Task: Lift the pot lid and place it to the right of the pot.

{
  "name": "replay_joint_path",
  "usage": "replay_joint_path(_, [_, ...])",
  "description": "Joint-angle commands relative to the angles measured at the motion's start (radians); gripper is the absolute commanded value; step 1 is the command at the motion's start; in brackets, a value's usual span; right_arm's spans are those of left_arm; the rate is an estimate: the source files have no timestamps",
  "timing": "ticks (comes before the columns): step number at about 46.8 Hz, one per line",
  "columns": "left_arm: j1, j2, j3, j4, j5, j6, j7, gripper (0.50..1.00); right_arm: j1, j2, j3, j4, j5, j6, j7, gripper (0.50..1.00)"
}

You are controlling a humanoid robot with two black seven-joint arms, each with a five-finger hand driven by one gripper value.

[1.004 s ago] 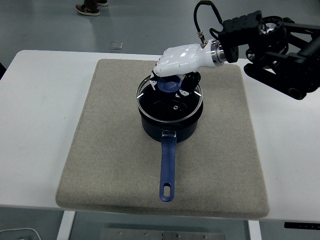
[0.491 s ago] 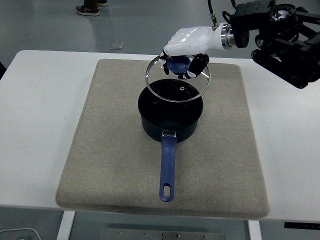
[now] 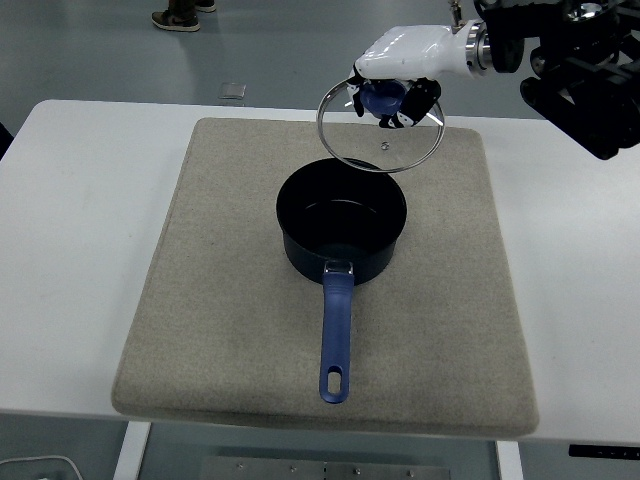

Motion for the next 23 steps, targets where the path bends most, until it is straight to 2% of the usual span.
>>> replay_joint_path(1, [0.001,0.000,0.000,0.000,0.000,0.000,0.000,1.000,0.002,0.000,-0.002,-0.035,0.015,0.001,0.000,0.500])
replay_joint_path(23, [-0.001,0.000,0.000,0.000,0.000,0.000,0.000,1.000,-0.024,-0.009,-0.014,-0.152,0.018,-0.022,0.000,0.500])
